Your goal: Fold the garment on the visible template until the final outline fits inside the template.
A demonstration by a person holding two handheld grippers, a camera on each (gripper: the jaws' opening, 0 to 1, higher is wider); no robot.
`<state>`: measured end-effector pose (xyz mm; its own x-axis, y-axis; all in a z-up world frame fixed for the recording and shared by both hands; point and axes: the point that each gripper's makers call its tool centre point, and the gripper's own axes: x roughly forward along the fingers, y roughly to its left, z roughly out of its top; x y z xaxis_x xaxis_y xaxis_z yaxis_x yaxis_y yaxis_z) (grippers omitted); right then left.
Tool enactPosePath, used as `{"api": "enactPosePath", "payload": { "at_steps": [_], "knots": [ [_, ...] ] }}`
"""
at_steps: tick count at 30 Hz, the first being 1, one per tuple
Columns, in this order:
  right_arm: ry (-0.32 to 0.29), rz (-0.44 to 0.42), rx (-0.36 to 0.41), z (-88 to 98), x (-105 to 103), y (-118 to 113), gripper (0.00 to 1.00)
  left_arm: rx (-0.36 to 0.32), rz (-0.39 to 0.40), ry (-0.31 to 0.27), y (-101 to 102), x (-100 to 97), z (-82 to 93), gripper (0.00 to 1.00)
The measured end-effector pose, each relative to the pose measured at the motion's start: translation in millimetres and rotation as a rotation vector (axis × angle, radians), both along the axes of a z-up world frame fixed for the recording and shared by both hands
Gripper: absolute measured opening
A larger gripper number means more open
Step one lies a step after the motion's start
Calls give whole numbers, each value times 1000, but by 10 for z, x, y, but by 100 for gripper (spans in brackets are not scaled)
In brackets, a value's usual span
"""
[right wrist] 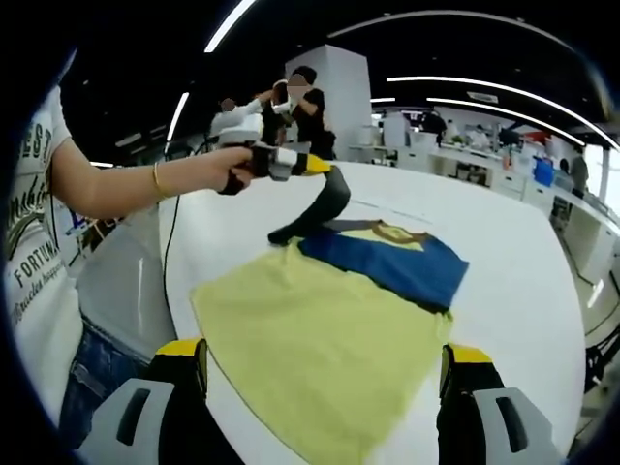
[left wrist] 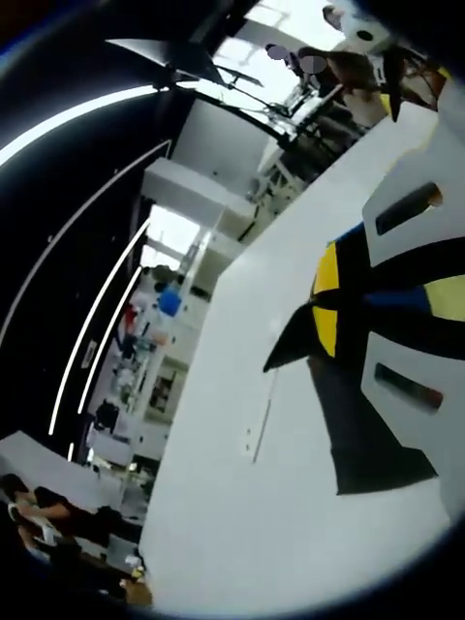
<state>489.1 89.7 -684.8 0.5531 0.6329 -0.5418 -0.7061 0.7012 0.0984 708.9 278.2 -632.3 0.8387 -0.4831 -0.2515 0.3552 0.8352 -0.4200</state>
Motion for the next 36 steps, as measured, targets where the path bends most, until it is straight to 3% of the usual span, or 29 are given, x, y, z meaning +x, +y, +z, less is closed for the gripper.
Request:
{"api": "enactPosePath", "payload": {
  "at_steps": [7, 15, 21, 36],
  "knots": [
    [9, -2, 8, -22, -16, 14, 99, 40, -16, -2, -169, 9, -45, 0],
    [16, -8, 10, -27, -25, -20, 99, 80, -86, -25, -455, 43, -37, 0],
    [21, -21, 10, -46, -17, -48, 99, 77, -118, -43, -603, 83, 12, 0],
    [37, -39, 2, -111, -19, -112, 99, 73, -175, -31, -986, 114, -106, 0]
  ]
}}
